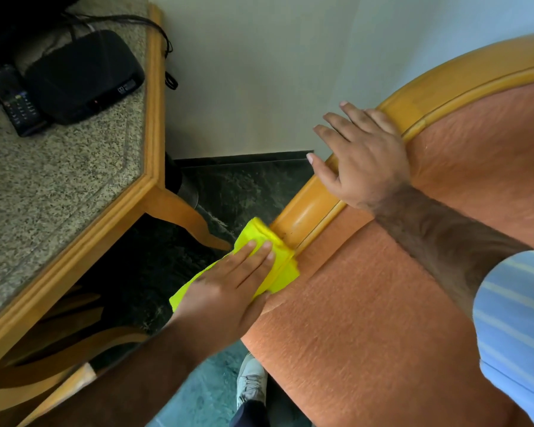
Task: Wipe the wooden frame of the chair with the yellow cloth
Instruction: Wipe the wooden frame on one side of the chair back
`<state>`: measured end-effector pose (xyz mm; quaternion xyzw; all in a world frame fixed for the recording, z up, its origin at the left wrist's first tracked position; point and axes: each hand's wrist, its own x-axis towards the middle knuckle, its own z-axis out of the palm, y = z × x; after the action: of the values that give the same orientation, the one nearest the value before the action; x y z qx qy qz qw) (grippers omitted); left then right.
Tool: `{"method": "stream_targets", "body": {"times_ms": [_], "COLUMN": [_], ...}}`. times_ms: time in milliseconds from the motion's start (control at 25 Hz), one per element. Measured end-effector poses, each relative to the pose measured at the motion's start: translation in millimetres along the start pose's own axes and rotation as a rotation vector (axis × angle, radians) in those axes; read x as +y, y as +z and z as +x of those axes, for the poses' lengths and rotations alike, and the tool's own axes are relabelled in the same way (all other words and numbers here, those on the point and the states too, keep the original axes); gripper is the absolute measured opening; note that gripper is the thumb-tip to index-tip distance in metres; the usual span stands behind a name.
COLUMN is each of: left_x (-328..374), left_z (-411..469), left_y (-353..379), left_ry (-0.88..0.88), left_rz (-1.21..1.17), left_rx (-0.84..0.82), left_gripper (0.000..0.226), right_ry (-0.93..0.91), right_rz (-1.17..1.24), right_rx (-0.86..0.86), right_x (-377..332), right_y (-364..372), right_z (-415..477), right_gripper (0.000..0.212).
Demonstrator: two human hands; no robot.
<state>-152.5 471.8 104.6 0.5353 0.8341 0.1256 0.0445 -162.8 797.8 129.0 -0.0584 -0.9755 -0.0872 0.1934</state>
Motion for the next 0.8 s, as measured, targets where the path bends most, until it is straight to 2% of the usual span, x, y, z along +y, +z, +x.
{"method": "stream_targets", "body": {"times_ms": [120, 320, 520, 600, 720, 800], "left_x": [2.0, 23.4, 35.0, 36.8, 37.6, 34.3], "left_z": [4.8, 76.0, 72.2, 73.3, 76.0, 72.8], "left_y": [2.8, 16.0, 28.6, 24.3, 17.9, 9.1], "left_ry": [-0.015, -0.113, -0.13, -0.137, -0.138, -0.131], "left_rz": [0.024, -0.075, 0.19, 0.225, 0.184, -0.02], "left_rx": [0.011, 0.039, -0.05, -0.113, -0.185, -0.158], "left_gripper": [0.056, 0.058, 0.079, 0.087, 0.089, 0.085], "right_ry": [0.006, -0.002, 0.02, 0.024, 0.035, 0.053], "right_rz": [0.011, 0.014, 0.011, 0.003, -0.002, 0.045], "right_rx": [0.001, 0.009, -0.044, -0.056, -0.093, -0.152], "right_x": [-1.3, -1.5, -3.5, -3.4, -4.3, -6.7], "right_y": [0.5, 0.0, -3.4, -3.3, -7.5, -14.6], "right_z": [0.0, 0.2, 0.9, 1.4, 0.3, 3.9], "right_gripper": [0.06, 0.058, 0.06, 0.062, 0.064, 0.063]}}
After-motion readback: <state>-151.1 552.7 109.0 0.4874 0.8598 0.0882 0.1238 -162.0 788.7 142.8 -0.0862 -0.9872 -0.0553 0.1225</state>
